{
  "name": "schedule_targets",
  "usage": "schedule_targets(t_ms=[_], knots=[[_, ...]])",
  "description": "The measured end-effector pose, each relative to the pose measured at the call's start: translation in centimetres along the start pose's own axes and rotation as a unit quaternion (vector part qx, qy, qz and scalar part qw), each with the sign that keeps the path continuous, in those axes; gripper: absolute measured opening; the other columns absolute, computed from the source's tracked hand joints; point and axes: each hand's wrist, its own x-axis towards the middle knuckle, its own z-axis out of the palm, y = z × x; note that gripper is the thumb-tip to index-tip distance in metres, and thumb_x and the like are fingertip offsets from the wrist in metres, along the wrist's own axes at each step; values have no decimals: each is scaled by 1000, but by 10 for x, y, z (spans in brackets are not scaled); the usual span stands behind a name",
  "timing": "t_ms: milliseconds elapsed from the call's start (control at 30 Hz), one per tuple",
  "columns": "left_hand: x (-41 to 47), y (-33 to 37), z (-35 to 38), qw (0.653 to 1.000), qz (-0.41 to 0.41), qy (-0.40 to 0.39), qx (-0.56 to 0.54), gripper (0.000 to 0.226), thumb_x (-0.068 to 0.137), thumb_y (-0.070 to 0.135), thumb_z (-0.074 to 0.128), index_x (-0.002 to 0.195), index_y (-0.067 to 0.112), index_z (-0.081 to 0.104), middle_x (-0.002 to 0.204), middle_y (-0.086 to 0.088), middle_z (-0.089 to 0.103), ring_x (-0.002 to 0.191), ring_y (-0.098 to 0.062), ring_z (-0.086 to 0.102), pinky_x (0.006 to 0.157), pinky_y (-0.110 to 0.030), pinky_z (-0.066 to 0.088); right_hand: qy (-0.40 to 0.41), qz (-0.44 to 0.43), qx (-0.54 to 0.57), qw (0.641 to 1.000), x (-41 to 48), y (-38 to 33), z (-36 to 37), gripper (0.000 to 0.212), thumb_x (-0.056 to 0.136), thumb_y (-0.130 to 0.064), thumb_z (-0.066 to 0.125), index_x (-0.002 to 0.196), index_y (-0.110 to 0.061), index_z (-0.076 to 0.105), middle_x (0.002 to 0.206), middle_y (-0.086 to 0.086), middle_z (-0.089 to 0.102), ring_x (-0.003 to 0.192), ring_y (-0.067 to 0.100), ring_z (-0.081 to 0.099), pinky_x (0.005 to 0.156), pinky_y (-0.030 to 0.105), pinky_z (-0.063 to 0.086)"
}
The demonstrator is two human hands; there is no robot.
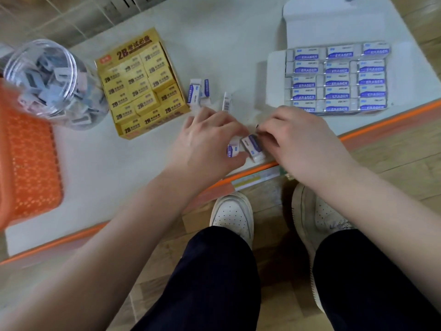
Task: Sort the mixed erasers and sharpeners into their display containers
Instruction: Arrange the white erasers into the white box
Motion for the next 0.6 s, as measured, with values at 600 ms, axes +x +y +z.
schedule_targets(t_ms=[600], knots=[[7,1,9,994,88,-11,-70,43,75,52,56,107,25,67,115,8,61,107,-20,52,90,-40,44,1,-66,83,994,-14,30,-4,37,82,-7,50,115,-13,66,127,0,60,106,24,63,79,43,55]])
